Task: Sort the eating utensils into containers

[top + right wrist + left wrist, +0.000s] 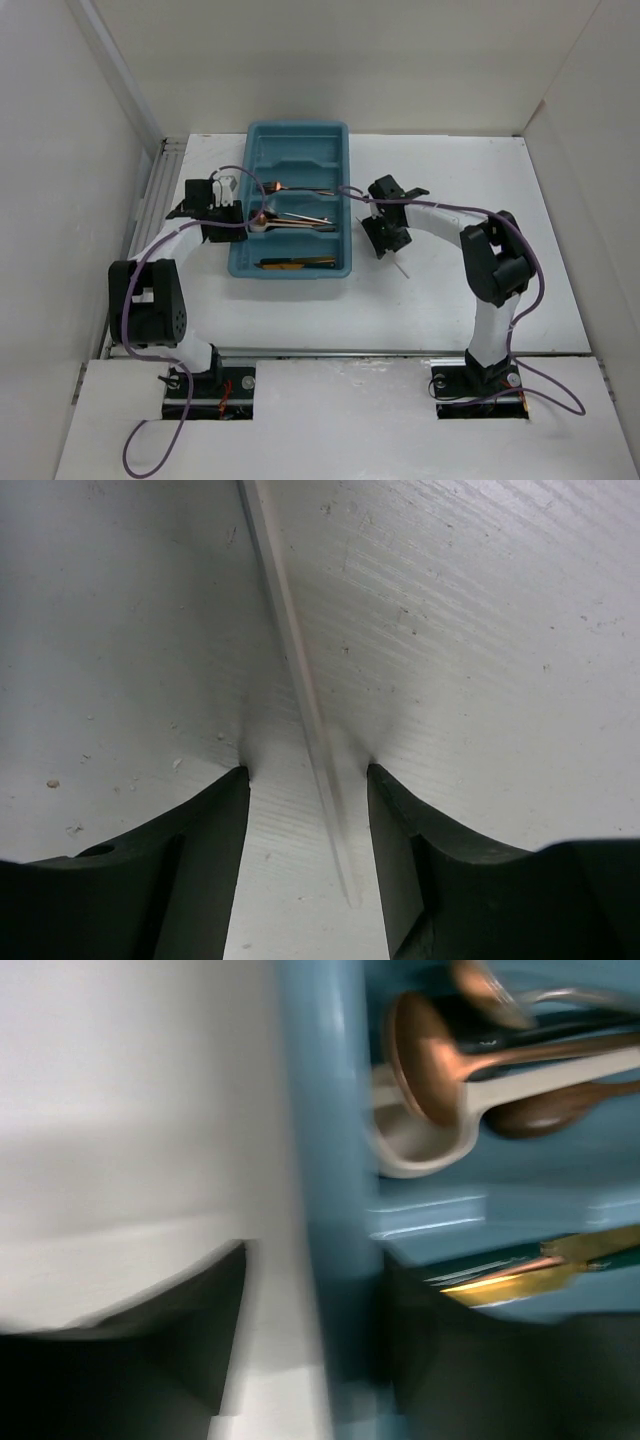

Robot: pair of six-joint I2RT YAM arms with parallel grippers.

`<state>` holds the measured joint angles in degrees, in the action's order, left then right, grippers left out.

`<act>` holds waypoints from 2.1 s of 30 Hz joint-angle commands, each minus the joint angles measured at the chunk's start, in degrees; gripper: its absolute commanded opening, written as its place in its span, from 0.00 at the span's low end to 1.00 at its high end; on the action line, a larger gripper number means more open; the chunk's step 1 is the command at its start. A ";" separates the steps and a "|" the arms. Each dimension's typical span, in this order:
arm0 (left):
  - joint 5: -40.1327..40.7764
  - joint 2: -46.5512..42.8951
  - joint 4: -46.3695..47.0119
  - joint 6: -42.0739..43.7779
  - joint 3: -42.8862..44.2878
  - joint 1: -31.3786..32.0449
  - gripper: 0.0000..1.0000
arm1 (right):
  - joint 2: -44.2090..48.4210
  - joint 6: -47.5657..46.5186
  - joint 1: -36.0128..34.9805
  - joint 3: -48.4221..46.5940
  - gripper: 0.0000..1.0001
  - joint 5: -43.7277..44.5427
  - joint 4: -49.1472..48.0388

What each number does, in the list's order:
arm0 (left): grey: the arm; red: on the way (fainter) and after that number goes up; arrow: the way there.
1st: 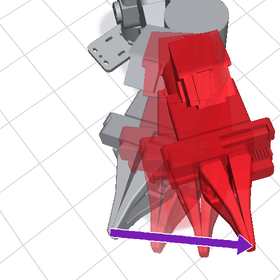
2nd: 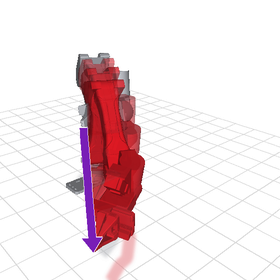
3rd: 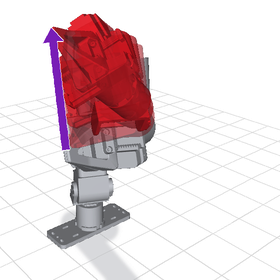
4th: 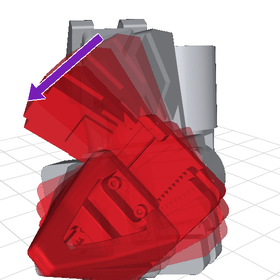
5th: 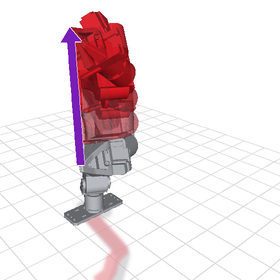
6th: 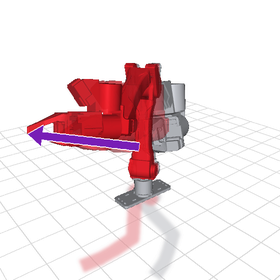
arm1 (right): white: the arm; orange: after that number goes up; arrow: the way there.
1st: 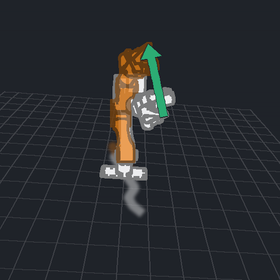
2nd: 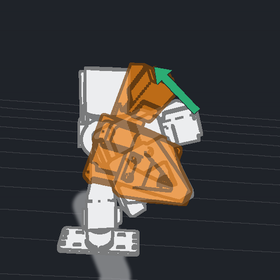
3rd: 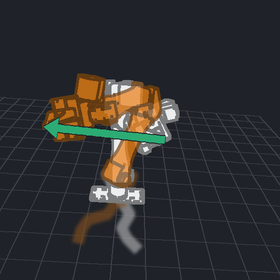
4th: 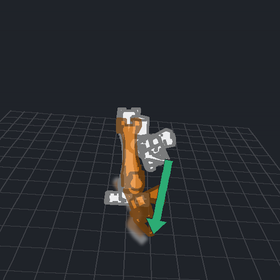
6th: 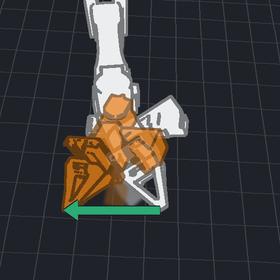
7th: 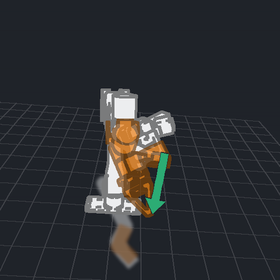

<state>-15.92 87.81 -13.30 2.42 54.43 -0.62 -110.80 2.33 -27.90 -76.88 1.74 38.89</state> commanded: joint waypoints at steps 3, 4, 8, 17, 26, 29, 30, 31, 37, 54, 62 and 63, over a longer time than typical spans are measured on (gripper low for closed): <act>-0.78 2.71 1.61 0.05 1.21 -1.66 0.18 | 2.08 -1.54 0.57 1.21 0.56 1.43 -2.24; -1.56 2.72 1.61 -0.56 1.20 -1.66 0.12 | 2.08 -2.06 0.57 1.21 0.56 1.43 -2.24; -1.57 2.72 1.08 -0.57 1.20 -3.94 0.00 | 0.76 -2.59 1.18 0.59 0.54 1.43 -2.24; 0.28 -2.72 -0.94 1.27 2.34 -14.93 0.00 | -0.82 -1.45 0.66 0.59 0.28 1.43 -2.77; -2.19 -2.12 -0.94 6.01 1.82 -15.46 0.00 | -2.58 -0.31 0.13 2.26 0.00 1.95 -4.09; -0.78 -0.97 -0.94 8.74 2.51 -15.46 0.05 | -0.04 -0.31 0.13 3.49 0.00 0.38 -6.28; -0.78 -0.19 -0.94 9.44 2.52 -15.46 0.09 | 0.93 -0.31 0.13 3.49 0.00 -0.67 -6.90; -0.25 -0.18 -0.94 10.58 3.04 -15.46 0.13 | 1.98 -0.31 0.13 4.02 0.00 -1.47 -8.56; 0.45 3.77 0.38 18.14 6.20 -14.94 0.00 | 8.85 0.31 0.13 4.55 0.00 -5.42 -12.53; -0.95 6.68 -0.32 20.36 10.87 -14.75 0.54 | 16.14 0.31 0.13 5.69 0.00 -8.41 -17.89; -2.62 5.00 -3.75 13.06 9.73 -15.29 0.00 | 17.99 0.31 -0.40 3.05 0.00 -8.51 -18.50; -3.32 5.00 -4.36 12.18 9.03 -15.29 0.00 | 17.99 0.31 -0.40 3.05 0.00 -8.51 -18.50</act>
<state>-19.27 95.98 -15.84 17.50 64.86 -15.42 -93.69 2.42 -27.64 -71.90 -6.13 22.92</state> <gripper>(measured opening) 0.239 0.024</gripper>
